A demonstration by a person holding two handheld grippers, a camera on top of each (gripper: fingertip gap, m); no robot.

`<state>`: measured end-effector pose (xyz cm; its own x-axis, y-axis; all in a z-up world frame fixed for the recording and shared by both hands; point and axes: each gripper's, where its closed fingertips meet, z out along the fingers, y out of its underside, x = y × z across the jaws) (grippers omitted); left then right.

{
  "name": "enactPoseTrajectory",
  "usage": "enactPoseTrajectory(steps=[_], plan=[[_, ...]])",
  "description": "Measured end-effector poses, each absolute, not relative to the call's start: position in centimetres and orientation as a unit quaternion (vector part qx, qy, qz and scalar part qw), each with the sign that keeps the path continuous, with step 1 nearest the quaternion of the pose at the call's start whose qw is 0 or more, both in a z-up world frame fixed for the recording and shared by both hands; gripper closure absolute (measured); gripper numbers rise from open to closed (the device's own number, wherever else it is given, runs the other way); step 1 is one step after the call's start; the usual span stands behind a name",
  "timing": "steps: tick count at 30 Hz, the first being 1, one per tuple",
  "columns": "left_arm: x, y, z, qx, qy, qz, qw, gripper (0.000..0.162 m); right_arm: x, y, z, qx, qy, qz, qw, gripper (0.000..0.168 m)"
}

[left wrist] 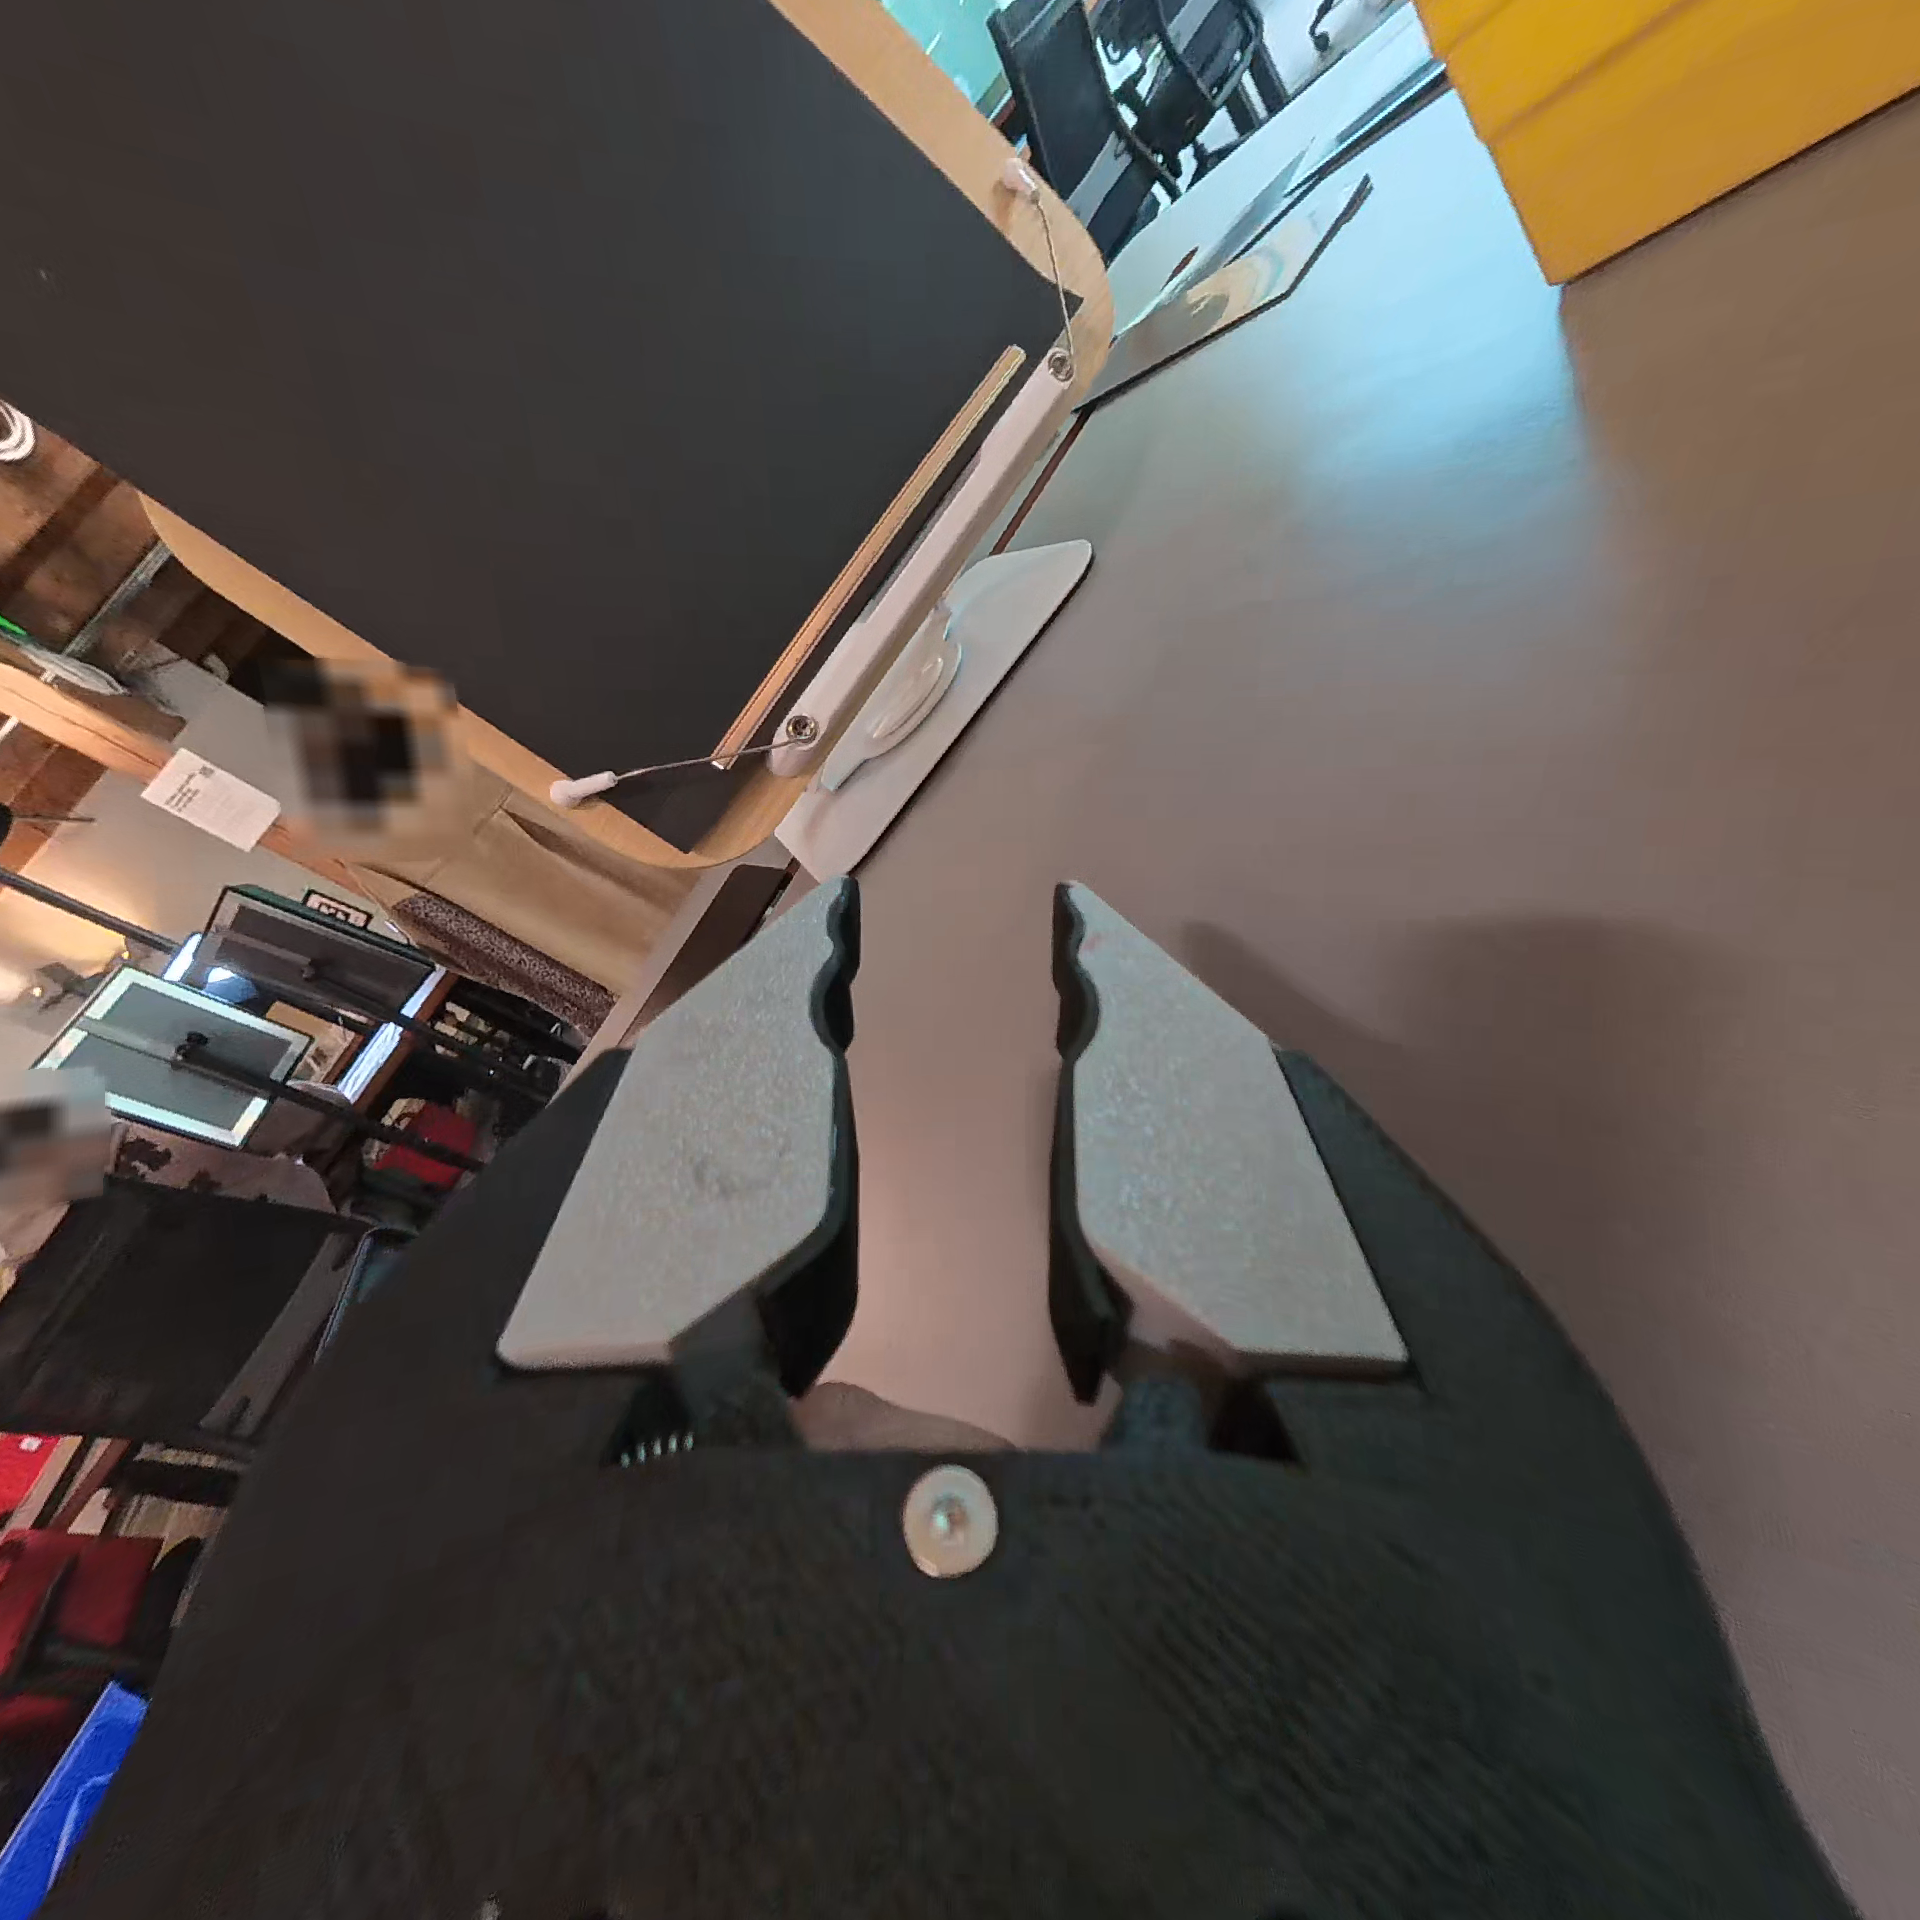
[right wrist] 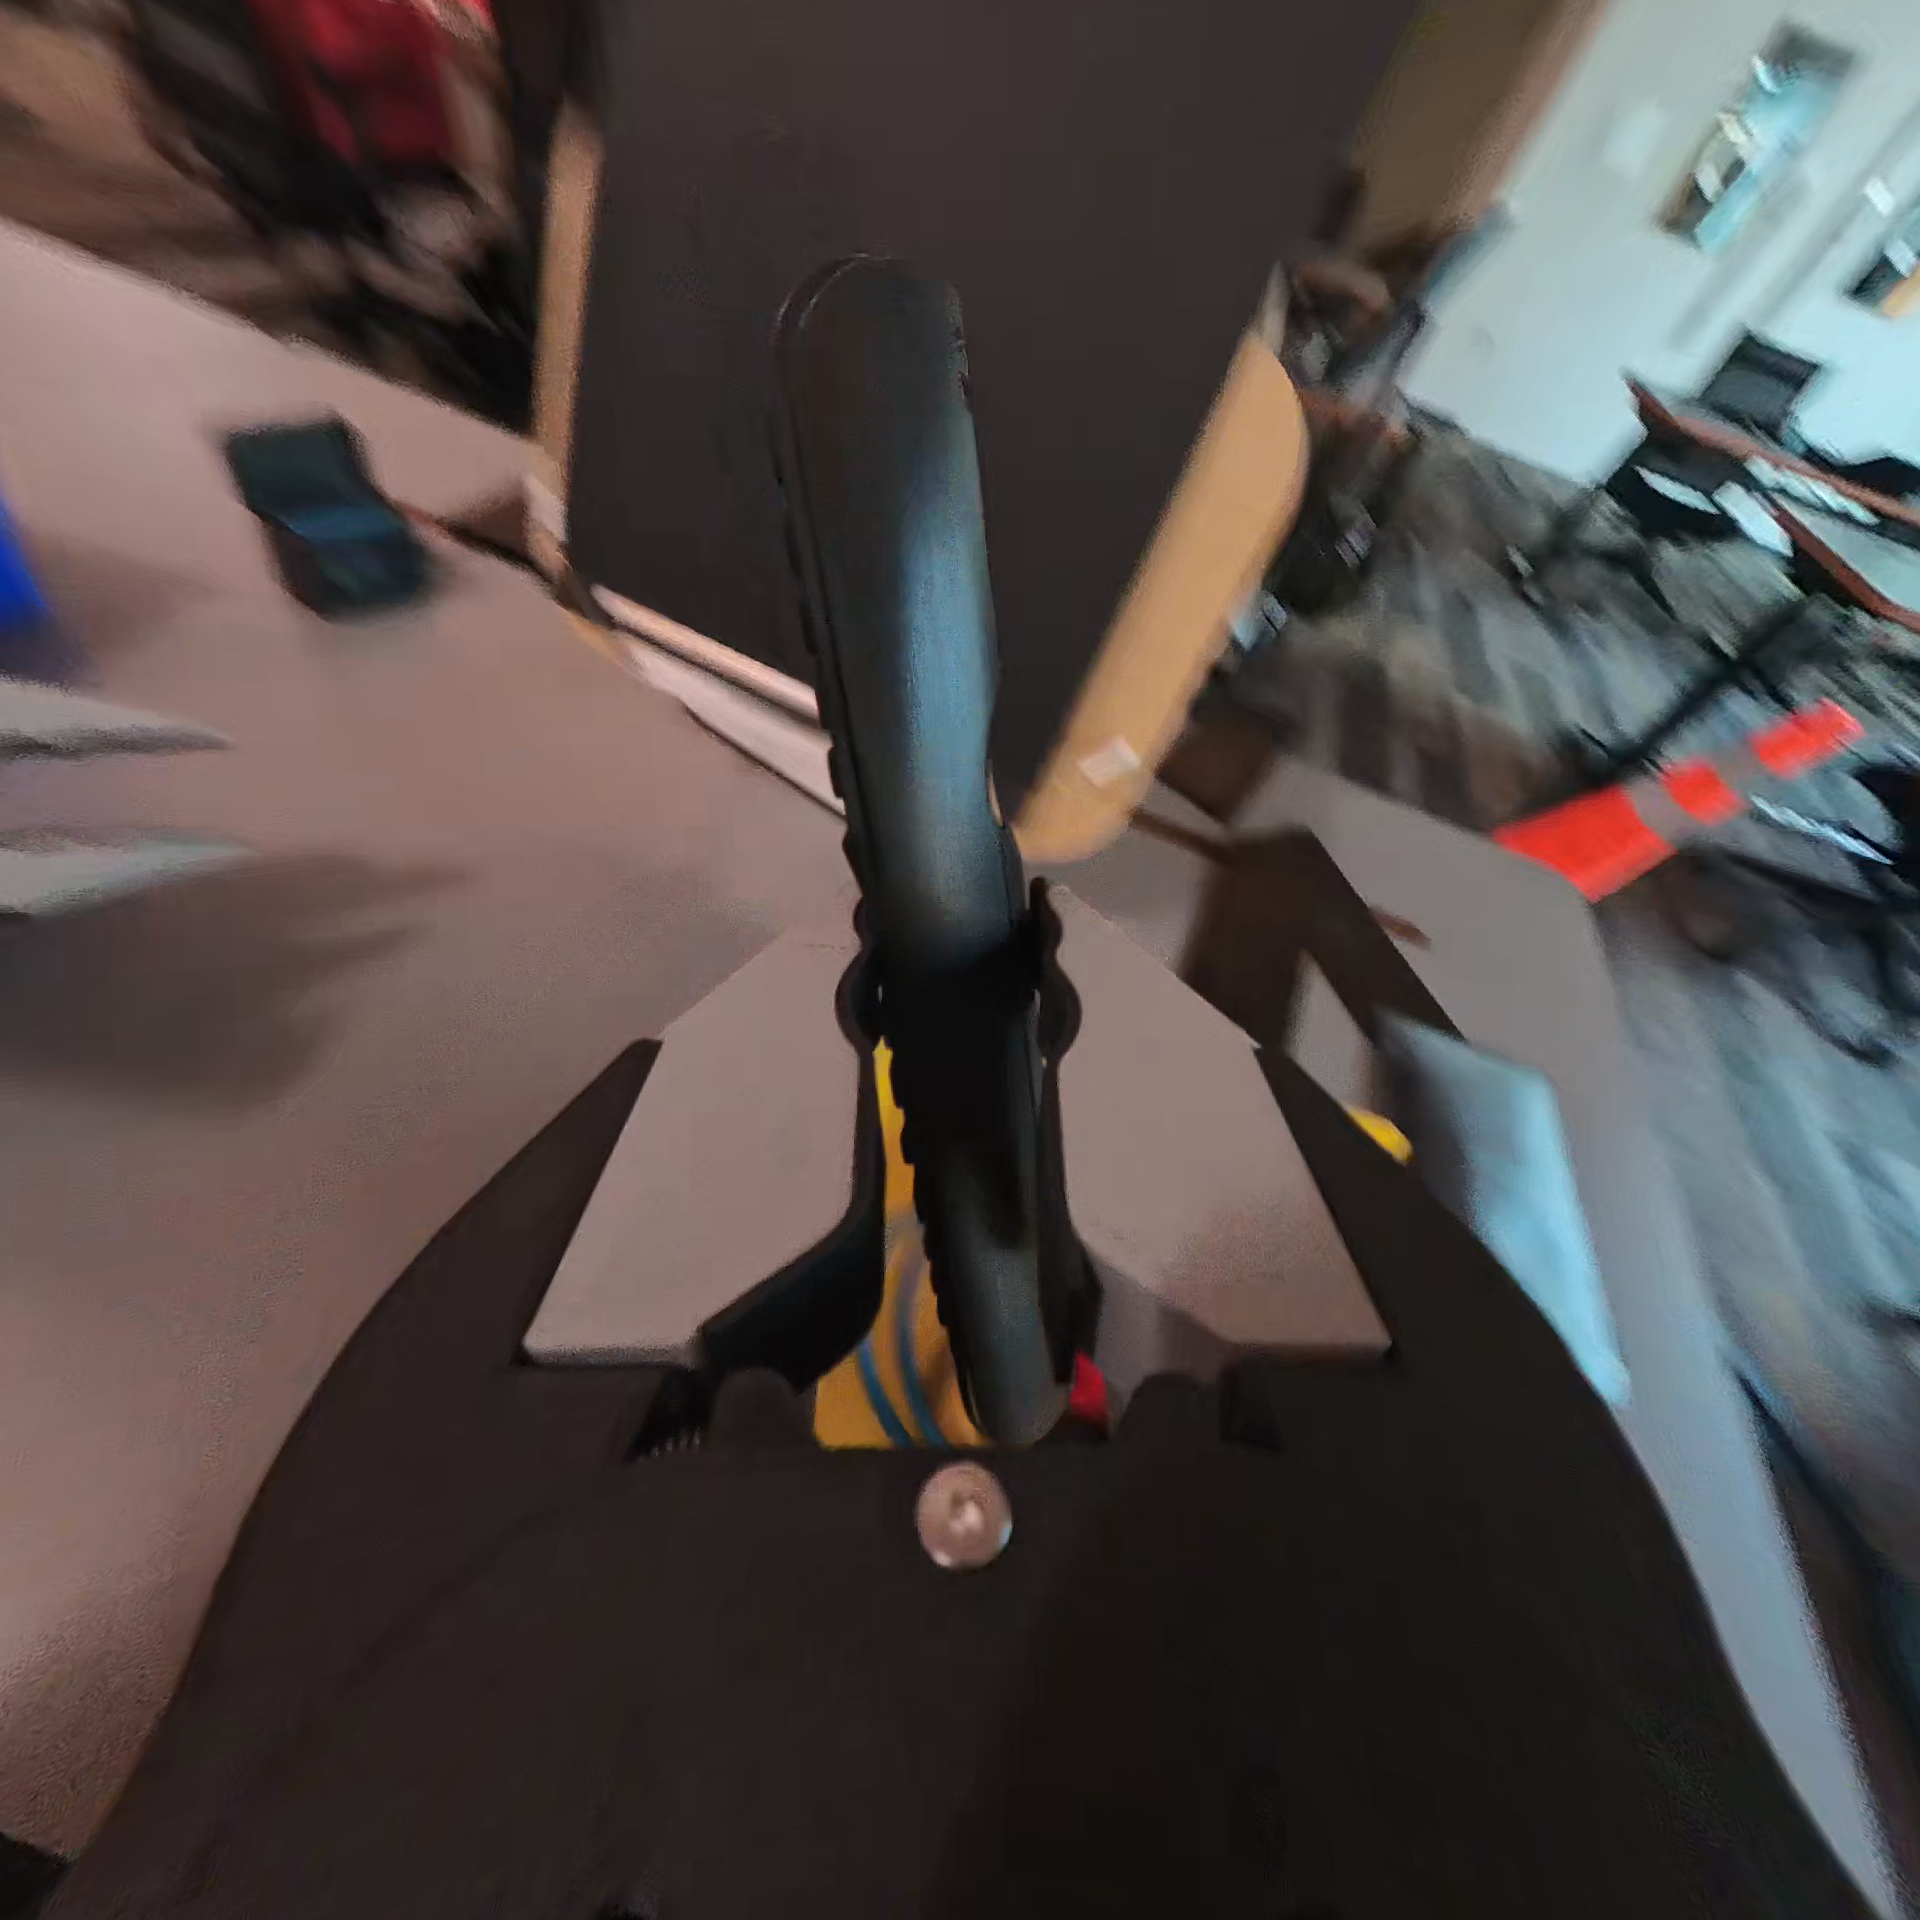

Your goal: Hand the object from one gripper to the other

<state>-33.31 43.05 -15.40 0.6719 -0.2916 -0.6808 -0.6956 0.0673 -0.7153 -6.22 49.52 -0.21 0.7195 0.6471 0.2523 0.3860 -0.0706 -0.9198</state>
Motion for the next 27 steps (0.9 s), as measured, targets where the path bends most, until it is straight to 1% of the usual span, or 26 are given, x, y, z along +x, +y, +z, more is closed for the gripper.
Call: enactPoseTrajectory(steps=[3, 7, 8, 10, 12, 14, 17, 20, 22, 23, 25, 27], plan=[[-33.5, 43.1, -15.4, -0.668, 0.367, 0.163, 0.626, 0.127, -0.7, 52.0, -5.5, -0.791, -0.349, -0.016, 0.502, 0.146], [-33.6, 43.1, -15.4, -0.668, 0.365, 0.163, 0.628, 0.128, 4.8, 53.5, -14.8, -0.868, -0.337, -0.089, 0.353, 0.146], [-33.7, 43.1, -15.4, -0.670, 0.363, 0.163, 0.627, 0.128, 6.4, 53.8, -16.2, -0.877, -0.328, -0.120, 0.331, 0.146], [-34.0, 43.3, -15.5, -0.676, 0.357, 0.162, 0.624, 0.128, 8.9, 54.4, -17.4, -0.883, -0.303, -0.159, 0.322, 0.146], [-34.1, 43.4, -15.7, -0.682, 0.353, 0.157, 0.621, 0.128, 9.7, 54.5, -17.0, -0.887, -0.282, -0.160, 0.330, 0.130], [-34.1, 43.4, -15.9, -0.687, 0.352, 0.154, 0.617, 0.128, 8.9, 54.5, -15.7, -0.884, -0.281, -0.131, 0.350, 0.128], [-34.2, 43.6, -16.4, -0.695, 0.352, 0.153, 0.608, 0.127, 7.0, 54.2, -12.0, -0.863, -0.284, -0.110, 0.404, 0.124], [-34.4, 43.7, -16.9, -0.706, 0.345, 0.149, 0.600, 0.126, 1.3, 52.2, -7.8, -0.823, -0.316, -0.014, 0.472, 0.120], [-34.7, 43.9, -17.1, -0.716, 0.335, 0.143, 0.596, 0.126, -3.9, 49.8, -5.2, -0.782, -0.352, 0.078, 0.508, 0.114], [-35.0, 44.0, -17.3, -0.721, 0.328, 0.142, 0.593, 0.126, -6.7, 48.4, -4.1, -0.759, -0.371, 0.125, 0.520, 0.113], [-35.5, 44.3, -17.5, -0.732, 0.312, 0.142, 0.588, 0.126, -12.1, 45.5, -3.0, -0.716, -0.412, 0.208, 0.524, 0.112], [-35.9, 44.4, -17.7, -0.743, 0.298, 0.141, 0.583, 0.126, -17.2, 43.1, -3.6, -0.685, -0.451, 0.275, 0.502, 0.113]])
